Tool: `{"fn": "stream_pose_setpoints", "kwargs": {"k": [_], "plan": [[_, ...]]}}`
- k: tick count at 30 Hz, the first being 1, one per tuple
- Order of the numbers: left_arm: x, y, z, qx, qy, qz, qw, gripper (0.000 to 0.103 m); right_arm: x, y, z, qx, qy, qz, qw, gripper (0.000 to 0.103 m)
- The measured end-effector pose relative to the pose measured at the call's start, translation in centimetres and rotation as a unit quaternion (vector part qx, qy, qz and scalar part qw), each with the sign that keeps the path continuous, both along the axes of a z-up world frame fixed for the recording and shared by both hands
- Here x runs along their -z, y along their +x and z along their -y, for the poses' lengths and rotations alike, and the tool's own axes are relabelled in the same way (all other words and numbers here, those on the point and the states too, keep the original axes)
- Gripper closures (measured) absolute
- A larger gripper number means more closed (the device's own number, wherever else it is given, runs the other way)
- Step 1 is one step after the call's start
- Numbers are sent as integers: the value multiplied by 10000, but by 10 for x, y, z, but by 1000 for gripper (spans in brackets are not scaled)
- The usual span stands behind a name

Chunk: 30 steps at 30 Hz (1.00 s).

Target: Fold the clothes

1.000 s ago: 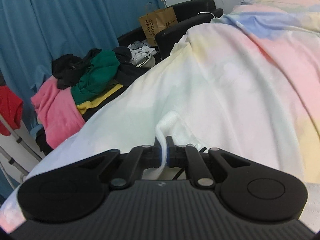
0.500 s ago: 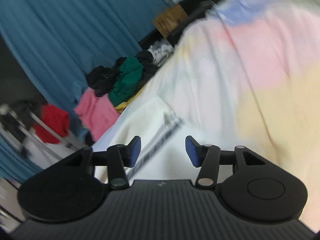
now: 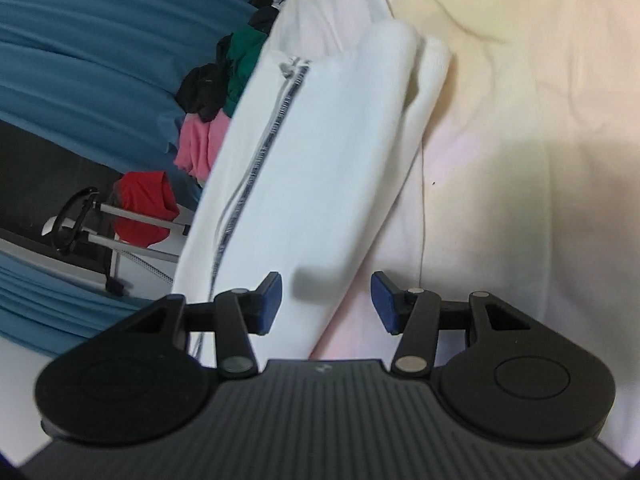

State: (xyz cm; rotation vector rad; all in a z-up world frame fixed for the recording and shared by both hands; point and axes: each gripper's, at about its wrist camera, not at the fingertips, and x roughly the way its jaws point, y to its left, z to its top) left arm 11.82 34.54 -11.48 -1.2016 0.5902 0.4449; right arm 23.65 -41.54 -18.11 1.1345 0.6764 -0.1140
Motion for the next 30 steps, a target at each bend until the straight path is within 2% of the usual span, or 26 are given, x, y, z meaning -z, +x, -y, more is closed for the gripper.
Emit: {"fn": "stream_pose_setpoints", "kwargs": {"k": [1,5,7,11,13,18,22,25,30], "plan": [[6,3,-2,2,52,-15,10000,35,6,5,0,24,-9,2,10000,52],[18,9,-9,-307,80,178,9993,37,15,19,7,483,20,394,9981,53],[20,10,-12,-549,77,291,9980,49,17,28,11,631,-85,498,9967,57],[26,15,-16,-913,10,447,9948,68,19,41,19,613,-576,675,9942,80],[25,16,-14,-933,107,485,9944,86,22,42,20,583,-685,793,9928,85],[5,13,-5,-999,460,541,9925,92,9,37,19,622,-840,923,9902,89],[-18,2,3,-858,782,530,9918,93,-2,14,26,685,-714,1071,9893,91],[-30,-14,3,-796,710,537,9928,98,-10,-4,32,697,-587,1058,9902,91],[-47,-46,3,-613,628,525,9948,98,-18,-37,37,777,-449,865,9922,92]]}}
